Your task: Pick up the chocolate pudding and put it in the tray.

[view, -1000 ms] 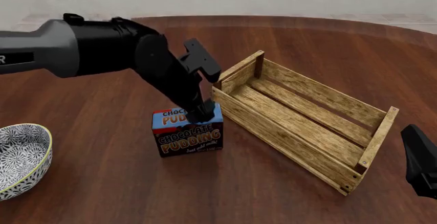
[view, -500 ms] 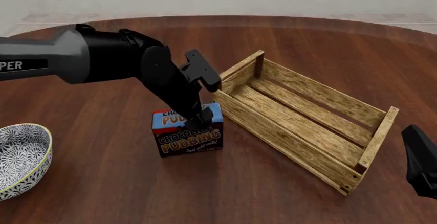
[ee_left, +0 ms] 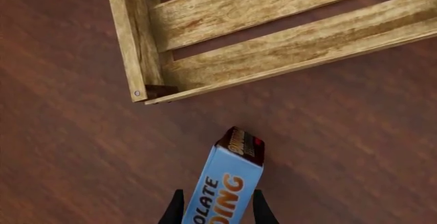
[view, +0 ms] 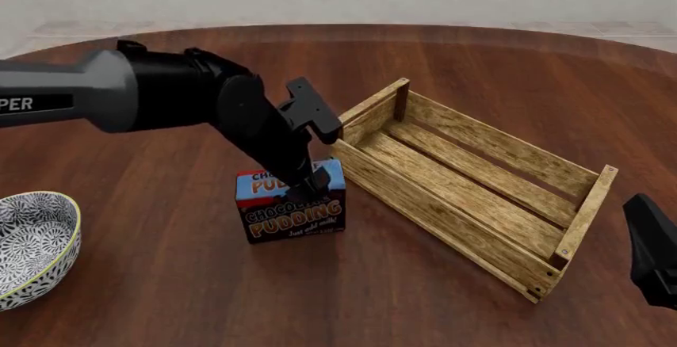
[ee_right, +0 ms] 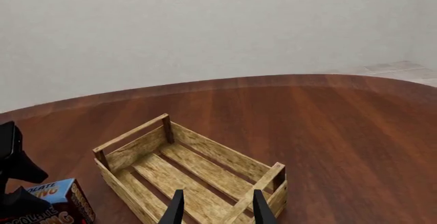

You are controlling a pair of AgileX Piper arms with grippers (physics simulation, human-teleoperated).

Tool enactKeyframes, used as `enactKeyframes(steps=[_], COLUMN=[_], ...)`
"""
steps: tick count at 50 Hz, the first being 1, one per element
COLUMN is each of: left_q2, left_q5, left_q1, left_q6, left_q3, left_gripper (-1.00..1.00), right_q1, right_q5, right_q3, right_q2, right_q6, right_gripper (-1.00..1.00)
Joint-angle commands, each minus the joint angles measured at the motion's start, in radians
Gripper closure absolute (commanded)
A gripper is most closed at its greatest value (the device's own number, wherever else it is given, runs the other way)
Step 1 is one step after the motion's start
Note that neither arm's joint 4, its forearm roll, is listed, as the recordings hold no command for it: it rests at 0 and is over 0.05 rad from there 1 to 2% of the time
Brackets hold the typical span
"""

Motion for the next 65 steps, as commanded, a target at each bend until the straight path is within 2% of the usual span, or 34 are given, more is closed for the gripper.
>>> enactKeyframes(steps=[1, 4, 5, 39, 40, 51, 65], left_q2=[0.035, 0.035, 0.035, 0.035, -0.088, -0.067, -0.083], left_q5=[-0.013, -0.013, -0.013, -0.013, -0.132, -0.109, -0.090], left_q1=[-0.003, -0.003, -0.003, -0.003, -0.055, -0.020, -0.006], left_q6=[-0.007, -0.007, -0.007, -0.007, -0.163, -0.123, -0.118], left_q3=[0.034, 0.034, 0.034, 0.034, 0.000, -0.049, -0.089], left_gripper=[-1.00, -1.00, 1.00, 1.00, 1.00, 1.00, 1.00], right_q1=[-0.001, -0.002, -0.002, -0.009, -0.010, -0.012, -0.014], right_q5=[-0.003, -0.004, -0.003, 0.018, 0.019, 0.018, 0.020], right_q3=[-0.001, 0.000, 0.000, 0.000, 0.000, 0.000, 0.000], right_q2=[0.003, 0.004, 0.002, -0.027, -0.028, -0.029, -0.032], right_q6=[-0.001, -0.001, -0.002, 0.005, 0.006, 0.009, 0.011], right_gripper=[-1.00, -1.00, -1.00, -1.00, -1.00, -1.00, -1.00])
